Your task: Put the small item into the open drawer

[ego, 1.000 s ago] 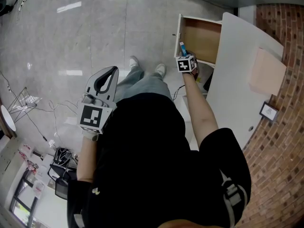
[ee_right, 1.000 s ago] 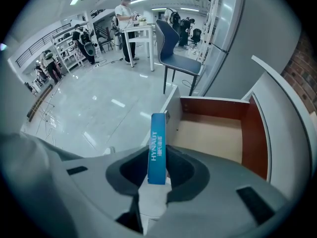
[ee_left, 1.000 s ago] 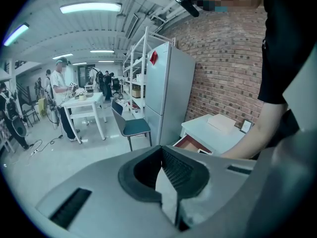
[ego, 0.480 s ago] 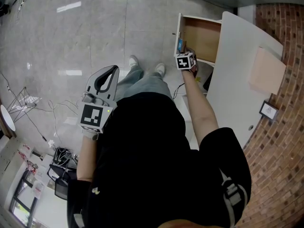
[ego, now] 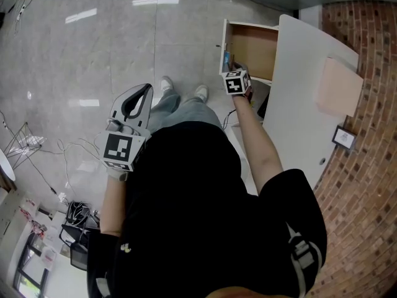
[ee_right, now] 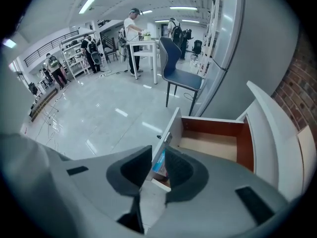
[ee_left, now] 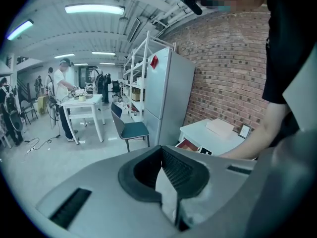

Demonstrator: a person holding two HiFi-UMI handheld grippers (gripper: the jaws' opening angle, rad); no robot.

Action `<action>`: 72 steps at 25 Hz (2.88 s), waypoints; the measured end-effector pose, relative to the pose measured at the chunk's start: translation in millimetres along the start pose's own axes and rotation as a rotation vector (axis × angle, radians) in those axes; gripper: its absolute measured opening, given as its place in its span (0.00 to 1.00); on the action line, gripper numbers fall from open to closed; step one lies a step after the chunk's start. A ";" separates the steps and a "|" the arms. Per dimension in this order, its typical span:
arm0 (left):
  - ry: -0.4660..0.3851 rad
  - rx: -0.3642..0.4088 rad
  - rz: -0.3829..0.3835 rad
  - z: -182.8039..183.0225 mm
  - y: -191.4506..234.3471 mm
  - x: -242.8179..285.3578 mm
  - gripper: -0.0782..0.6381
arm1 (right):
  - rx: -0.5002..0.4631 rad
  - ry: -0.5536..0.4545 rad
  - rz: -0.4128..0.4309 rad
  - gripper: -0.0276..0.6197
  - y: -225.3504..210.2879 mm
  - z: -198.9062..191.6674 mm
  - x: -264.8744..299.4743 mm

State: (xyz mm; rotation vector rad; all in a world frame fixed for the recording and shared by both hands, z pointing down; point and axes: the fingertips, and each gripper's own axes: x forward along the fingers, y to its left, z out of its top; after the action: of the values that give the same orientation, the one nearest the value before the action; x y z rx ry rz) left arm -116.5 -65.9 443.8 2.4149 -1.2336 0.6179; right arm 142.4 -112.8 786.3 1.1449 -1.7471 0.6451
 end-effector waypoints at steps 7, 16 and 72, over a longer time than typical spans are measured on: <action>-0.055 -0.003 -0.018 12.5 2.7 -0.4 0.11 | 0.001 -0.118 -0.003 0.08 2.6 41.1 -51.7; -0.121 -0.007 -0.064 34.1 8.0 13.1 0.11 | -0.009 -0.289 -0.016 0.06 4.3 93.3 -142.7; -0.345 0.048 -0.235 130.6 4.2 -15.7 0.11 | -0.002 -0.867 -0.013 0.06 29.7 216.0 -408.3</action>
State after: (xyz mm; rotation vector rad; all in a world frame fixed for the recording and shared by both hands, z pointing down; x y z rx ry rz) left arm -99.8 -122.7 326.2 2.7346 -1.0391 0.1678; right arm 86.4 -101.6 327.0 1.5655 -2.4369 0.1142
